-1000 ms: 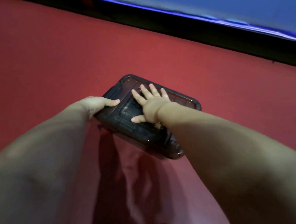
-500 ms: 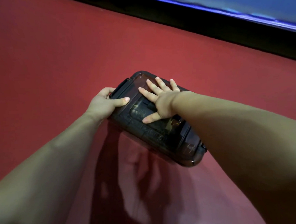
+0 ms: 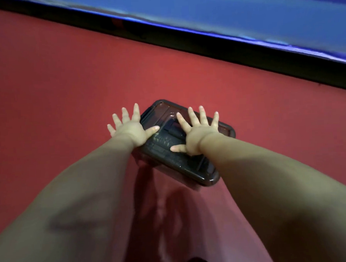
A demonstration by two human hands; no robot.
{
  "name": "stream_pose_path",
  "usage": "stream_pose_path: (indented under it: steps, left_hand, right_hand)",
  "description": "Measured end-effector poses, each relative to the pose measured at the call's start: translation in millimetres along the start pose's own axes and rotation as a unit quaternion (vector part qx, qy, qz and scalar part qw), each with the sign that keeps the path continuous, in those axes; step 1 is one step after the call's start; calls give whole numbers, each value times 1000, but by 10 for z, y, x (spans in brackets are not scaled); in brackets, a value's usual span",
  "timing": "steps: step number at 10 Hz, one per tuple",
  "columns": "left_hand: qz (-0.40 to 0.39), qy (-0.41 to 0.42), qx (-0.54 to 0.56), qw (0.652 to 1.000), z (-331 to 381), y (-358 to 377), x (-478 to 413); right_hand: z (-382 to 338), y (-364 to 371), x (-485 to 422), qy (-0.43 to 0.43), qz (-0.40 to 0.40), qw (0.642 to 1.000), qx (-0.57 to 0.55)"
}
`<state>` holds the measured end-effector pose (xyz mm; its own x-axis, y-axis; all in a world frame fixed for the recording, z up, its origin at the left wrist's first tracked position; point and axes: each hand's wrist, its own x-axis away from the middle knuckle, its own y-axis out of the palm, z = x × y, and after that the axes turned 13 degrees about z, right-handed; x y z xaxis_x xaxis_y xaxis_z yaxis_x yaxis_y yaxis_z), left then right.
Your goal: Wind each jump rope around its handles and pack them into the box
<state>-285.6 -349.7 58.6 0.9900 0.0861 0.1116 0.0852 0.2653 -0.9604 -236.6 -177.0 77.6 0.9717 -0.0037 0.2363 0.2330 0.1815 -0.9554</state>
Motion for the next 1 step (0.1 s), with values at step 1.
stream_pose_path:
  steps: [1]
  left_hand:
    - [11, 92, -58, 994, 308, -222, 198]
  right_hand:
    - [299, -177, 244, 40, 20, 999, 15]
